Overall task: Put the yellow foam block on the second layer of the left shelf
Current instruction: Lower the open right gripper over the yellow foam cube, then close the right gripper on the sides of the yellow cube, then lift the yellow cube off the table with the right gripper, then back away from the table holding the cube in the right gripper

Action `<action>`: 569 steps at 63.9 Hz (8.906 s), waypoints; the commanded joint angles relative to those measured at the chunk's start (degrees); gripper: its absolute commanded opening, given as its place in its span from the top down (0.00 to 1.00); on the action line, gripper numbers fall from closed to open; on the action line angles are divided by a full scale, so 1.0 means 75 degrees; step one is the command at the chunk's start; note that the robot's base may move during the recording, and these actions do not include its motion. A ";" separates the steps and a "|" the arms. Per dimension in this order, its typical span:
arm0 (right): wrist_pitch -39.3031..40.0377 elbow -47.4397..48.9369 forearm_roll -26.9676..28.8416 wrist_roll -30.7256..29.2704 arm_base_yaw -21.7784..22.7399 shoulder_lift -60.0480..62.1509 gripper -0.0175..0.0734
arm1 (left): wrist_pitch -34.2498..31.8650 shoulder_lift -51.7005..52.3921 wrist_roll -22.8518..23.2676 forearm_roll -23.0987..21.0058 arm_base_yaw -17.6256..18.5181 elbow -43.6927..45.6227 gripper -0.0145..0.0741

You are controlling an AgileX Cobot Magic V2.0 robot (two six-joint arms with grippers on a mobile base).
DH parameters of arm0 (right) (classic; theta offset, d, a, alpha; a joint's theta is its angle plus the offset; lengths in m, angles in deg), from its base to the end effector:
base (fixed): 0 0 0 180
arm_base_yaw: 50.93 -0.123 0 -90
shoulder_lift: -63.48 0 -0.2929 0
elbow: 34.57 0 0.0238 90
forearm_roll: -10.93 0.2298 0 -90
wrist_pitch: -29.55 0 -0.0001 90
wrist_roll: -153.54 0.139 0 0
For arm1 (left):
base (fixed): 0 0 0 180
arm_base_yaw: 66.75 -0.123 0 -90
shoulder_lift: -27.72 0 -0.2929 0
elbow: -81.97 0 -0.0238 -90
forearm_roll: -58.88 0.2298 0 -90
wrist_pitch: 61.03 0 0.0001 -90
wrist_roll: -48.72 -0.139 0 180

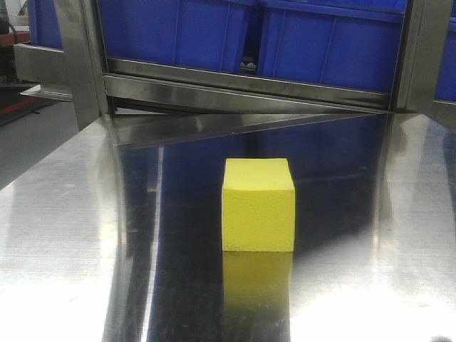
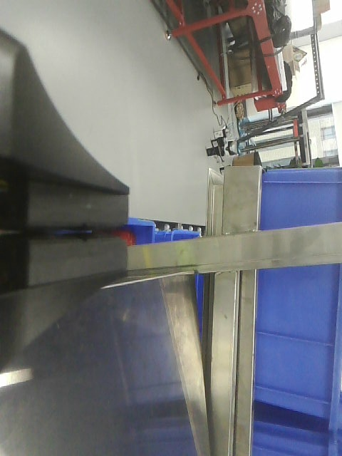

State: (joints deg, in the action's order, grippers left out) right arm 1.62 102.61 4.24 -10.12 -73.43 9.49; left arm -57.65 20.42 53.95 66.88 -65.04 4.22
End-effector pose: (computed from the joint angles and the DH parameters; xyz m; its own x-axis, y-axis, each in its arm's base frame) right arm 0.1628 0.0592 0.2775 -0.5773 -0.0436 -0.8154 -0.2401 0.9635 0.1185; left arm 0.0753 -0.0011 0.2075 0.0290 0.0472 -0.9985 0.0203 0.9986 0.0478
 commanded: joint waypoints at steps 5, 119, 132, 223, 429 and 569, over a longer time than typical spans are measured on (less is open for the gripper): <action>-0.1023 0.1081 -0.0194 0.1187 -0.0591 -0.1174 0.15 | -0.0625 0.0152 0.0039 -0.0046 0.0047 -0.0177 0.68; -0.4849 0.6960 -0.0323 0.4179 -0.3347 -0.7079 0.15 | -0.0625 0.0152 0.0039 -0.0046 0.0047 -0.0177 0.68; -0.4808 0.6892 -0.0365 0.4264 -0.3347 -0.7079 0.15 | -0.0625 0.0152 0.0039 -0.0046 0.0047 -0.0177 0.68; -0.3723 0.5970 -0.0386 0.4387 -0.3226 -0.7297 0.15 | -0.0625 0.0152 0.0039 -0.0046 0.0047 -0.0177 0.68; 0.2887 -0.1545 -0.0410 -0.1478 0.2528 0.3557 0.29 | -0.0625 0.0152 0.0039 -0.0046 0.0047 -0.0177 0.68; 0.2887 -0.1545 -0.0410 -0.1478 0.2528 0.3557 0.29 | -0.0625 0.0152 0.0039 -0.0046 0.0019 -0.0177 0.68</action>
State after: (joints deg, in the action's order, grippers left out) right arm 17.73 89.46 1.92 -20.79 -54.92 36.49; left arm -57.65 20.42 53.95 66.88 -65.04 4.22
